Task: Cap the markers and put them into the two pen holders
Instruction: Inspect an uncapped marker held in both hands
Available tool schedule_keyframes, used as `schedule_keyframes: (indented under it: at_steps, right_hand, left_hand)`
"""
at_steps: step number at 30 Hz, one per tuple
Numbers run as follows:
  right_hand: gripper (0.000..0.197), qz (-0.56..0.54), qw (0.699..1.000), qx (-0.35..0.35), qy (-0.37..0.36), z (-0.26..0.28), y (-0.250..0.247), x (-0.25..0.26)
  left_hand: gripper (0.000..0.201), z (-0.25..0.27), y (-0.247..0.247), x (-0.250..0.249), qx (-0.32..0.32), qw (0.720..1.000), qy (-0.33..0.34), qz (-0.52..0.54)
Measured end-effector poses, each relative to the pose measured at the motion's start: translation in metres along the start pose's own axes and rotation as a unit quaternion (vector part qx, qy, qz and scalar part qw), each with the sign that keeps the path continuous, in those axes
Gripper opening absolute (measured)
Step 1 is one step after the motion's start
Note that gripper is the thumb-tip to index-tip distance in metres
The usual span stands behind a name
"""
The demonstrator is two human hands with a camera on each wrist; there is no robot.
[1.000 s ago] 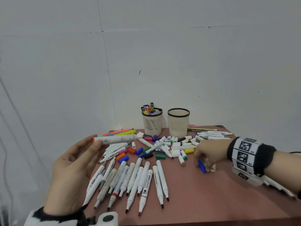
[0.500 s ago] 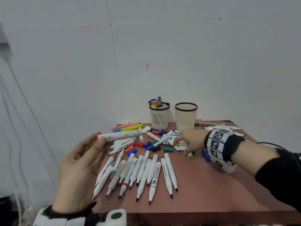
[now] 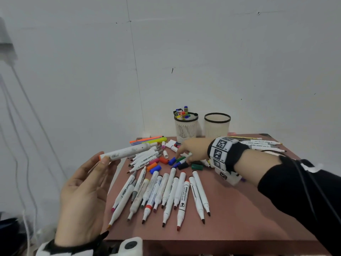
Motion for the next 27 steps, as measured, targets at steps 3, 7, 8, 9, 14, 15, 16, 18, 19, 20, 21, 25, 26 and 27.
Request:
schedule_keyframes:
  at_steps: [3,7,8,9,14,15,16,18,19,20,21,25,26,27]
  right_hand:
    - [0.033,0.042,0.999,0.019,0.002,-0.013,0.001,0.009]
    - [0.028,0.004,1.000,0.000,-0.015,-0.022,-0.009,0.022]
    - [0.028,-0.006,1.000,-0.011,-0.021,-0.024,-0.011,0.027]
    - [0.029,-0.013,0.999,-0.020,-0.027,-0.026,-0.014,0.032]
    - [0.034,-0.001,0.997,-0.026,-0.066,-0.039,-0.016,0.063]
    - [0.035,0.002,0.997,-0.021,-0.070,-0.042,-0.016,0.068]
    - [0.036,0.006,0.997,-0.015,-0.074,-0.044,-0.015,0.073]
    - [0.038,0.021,0.997,-0.002,-0.075,-0.049,-0.014,0.081]
    - [0.038,0.031,0.997,0.003,-0.070,-0.050,-0.015,0.083]
    - [0.037,0.041,0.997,0.008,-0.064,-0.051,-0.015,0.084]
    - [0.036,0.051,0.997,0.010,-0.058,-0.052,-0.015,0.085]
    - [0.029,0.068,0.996,0.017,-0.047,-0.056,-0.014,0.088]
    - [0.029,0.069,0.996,0.019,-0.048,-0.056,-0.014,0.089]
    - [0.029,0.069,0.996,0.022,-0.050,-0.055,-0.014,0.089]
  left_hand:
    - [0.013,-0.003,-0.006,0.000,-0.010,1.000,0.004,-0.002]
    - [0.018,-0.007,-0.013,-0.002,-0.022,1.000,0.011,-0.009]
    - [0.019,-0.009,-0.014,-0.002,-0.026,1.000,0.014,-0.011]
    - [0.018,-0.009,-0.015,-0.002,-0.029,0.999,0.017,-0.011]
    - [0.020,-0.011,-0.018,0.000,-0.035,0.999,0.015,-0.013]
    - [0.019,-0.011,-0.018,0.001,-0.038,0.999,0.013,-0.011]
    - [0.017,-0.011,-0.019,0.001,-0.041,0.999,0.011,-0.008]
    - [0.015,-0.011,-0.020,0.001,-0.048,0.999,0.010,-0.007]
    - [0.015,-0.011,-0.020,0.002,-0.051,0.999,0.010,-0.008]
    - [0.015,-0.011,-0.021,0.002,-0.052,0.999,0.010,-0.009]
    - [0.014,-0.011,-0.021,0.002,-0.052,0.999,0.010,-0.010]
    - [0.014,-0.012,-0.020,0.001,-0.051,0.999,0.003,-0.003]
    - [0.014,-0.012,-0.020,0.001,-0.051,0.999,0.002,-0.001]
    - [0.014,-0.013,-0.019,0.000,-0.052,0.999,0.001,-0.001]
Point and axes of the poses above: each hand's wrist, its own z-axis away from the middle knuckle, its own y-axis out of the palm, x = y × z, the point moved 1 cm from there along -z, towards the middle knuckle, and after that the axes turned 15 degrees about y, right-handed, at the moved point
